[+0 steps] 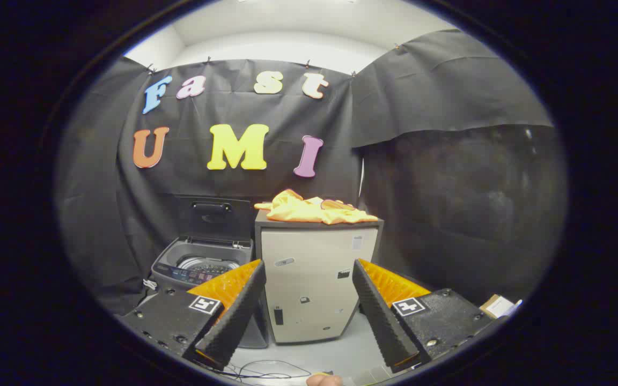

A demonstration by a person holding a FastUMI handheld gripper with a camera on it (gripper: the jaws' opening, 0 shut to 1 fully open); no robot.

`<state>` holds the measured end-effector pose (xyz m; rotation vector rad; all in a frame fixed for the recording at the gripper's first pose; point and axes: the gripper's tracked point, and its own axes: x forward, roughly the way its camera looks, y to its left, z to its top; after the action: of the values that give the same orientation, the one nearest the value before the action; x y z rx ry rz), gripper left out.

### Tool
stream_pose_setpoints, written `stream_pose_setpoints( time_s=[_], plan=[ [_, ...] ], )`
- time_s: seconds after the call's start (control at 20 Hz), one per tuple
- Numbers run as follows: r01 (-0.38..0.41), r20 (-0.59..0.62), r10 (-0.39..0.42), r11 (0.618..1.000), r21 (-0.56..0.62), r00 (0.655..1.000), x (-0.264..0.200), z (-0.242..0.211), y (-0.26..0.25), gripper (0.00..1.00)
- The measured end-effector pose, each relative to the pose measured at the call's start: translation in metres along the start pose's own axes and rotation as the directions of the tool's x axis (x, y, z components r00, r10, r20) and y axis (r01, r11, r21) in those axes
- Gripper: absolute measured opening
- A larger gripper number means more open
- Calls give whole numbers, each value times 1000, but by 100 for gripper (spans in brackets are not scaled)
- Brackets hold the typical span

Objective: Put the clothes into the washing machine and then close the washing machine lid.

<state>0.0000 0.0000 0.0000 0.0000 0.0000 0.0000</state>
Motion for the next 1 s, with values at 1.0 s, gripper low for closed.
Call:
stream_pose_setpoints(
  time_s=[1.0],
  plan=[
    [-51,12,51,999,-10,999,7,11,20,100]
  ],
)
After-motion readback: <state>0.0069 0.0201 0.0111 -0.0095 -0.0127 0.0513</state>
